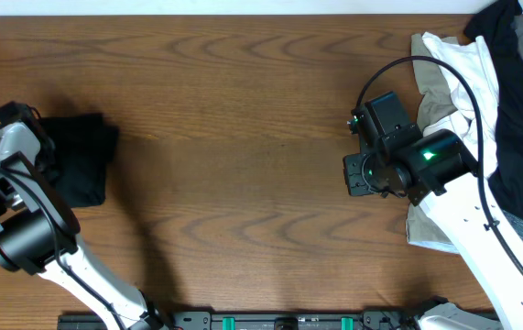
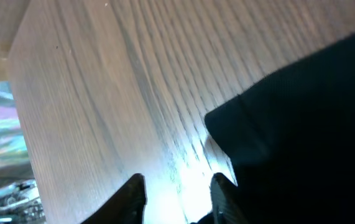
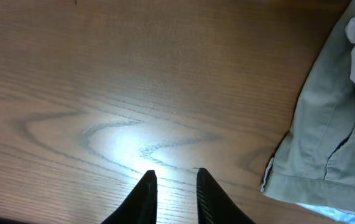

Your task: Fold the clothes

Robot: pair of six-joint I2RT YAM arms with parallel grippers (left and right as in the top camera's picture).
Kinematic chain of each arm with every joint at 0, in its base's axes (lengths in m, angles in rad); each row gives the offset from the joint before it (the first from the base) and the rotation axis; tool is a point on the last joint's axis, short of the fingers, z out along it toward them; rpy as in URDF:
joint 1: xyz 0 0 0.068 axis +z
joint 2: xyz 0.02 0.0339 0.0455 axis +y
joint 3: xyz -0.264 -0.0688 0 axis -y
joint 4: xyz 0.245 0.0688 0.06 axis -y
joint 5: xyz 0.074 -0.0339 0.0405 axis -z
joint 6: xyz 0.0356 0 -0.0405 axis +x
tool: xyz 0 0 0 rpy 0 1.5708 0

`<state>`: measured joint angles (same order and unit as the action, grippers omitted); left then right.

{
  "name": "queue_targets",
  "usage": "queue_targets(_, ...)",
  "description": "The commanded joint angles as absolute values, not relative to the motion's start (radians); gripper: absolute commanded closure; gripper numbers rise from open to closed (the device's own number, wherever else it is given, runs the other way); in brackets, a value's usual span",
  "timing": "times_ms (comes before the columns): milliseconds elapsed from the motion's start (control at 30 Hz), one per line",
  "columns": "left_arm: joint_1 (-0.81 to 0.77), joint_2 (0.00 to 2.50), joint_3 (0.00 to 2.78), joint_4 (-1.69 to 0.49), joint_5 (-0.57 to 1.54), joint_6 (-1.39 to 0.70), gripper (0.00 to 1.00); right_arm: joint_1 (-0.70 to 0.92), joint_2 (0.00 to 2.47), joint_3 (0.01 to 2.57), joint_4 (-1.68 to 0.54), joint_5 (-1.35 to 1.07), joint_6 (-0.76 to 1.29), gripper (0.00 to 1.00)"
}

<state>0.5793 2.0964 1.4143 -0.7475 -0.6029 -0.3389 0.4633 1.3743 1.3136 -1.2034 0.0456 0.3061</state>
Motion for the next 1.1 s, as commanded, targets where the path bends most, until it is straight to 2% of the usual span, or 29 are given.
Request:
queue_targets(0, 0.570, 1.990, 1.424, -0.756, -0.519, -0.350, 0.53, 0.455, 1.377, 1.313, -1.195, 0.056, 0.310, 0.73)
queue_targets(100, 0.563, 1.874, 1.423, -0.770, -0.420, -0.349, 0.50, 0.455, 1.377, 1.313, -1.183, 0.056, 0.310, 0.64)
queue_targets(233, 0.519, 1.736, 1.423, -0.797, -0.331, -0.349, 0.48, 0.455, 1.377, 1.313, -1.146, 0.049, 0.309, 0.39)
queue_targets(333, 0.459, 1.660, 1.423, -0.826, -0.309, -0.343, 0.47, 0.451, 1.377, 1.313, -1.095, 0.057, 0.309, 0.33)
queue_targets(500, 0.294, 1.565, 1.423, -0.833, -0.221, -0.265, 0.47, 0.417, 1.377, 1.313, -0.962, 0.064, 0.305, 0.15)
queue_targets(600, 0.168, 1.533, 1.423, -0.834, -0.171, -0.183, 0.46, 0.379, 1.377, 1.313, -0.890, 0.064, 0.263, 0.10)
queue_targets(667, 0.095, 1.523, 1.423, -0.837, -0.138, -0.160, 0.30, 0.346, 1.377, 1.313, -0.859, 0.064, 0.241, 0.08)
queue_targets(700, 0.062, 1.520, 1.423, -0.842, -0.120, -0.161, 0.19, 0.330, 1.377, 1.313, -0.852, 0.063, 0.230, 0.08)
queue_targets(733, 0.030, 1.519, 1.423, -0.850, -0.100, -0.162, 0.02, 0.312, 1.377, 1.313, -0.849, 0.064, 0.225, 0.08)
queue_targets(900, -0.048, 1.519, 1.423, -0.931, -0.078, -0.195, 0.02, 0.251, 1.375, 1.313, -0.905, 0.041, 0.223, 0.01)
queue_targets(1067, -0.049, 1.492, 1.423, -1.054, -0.031, -0.223, 0.02, 0.249, 1.331, 1.313, -1.017, 0.045, 0.224, 0.01)
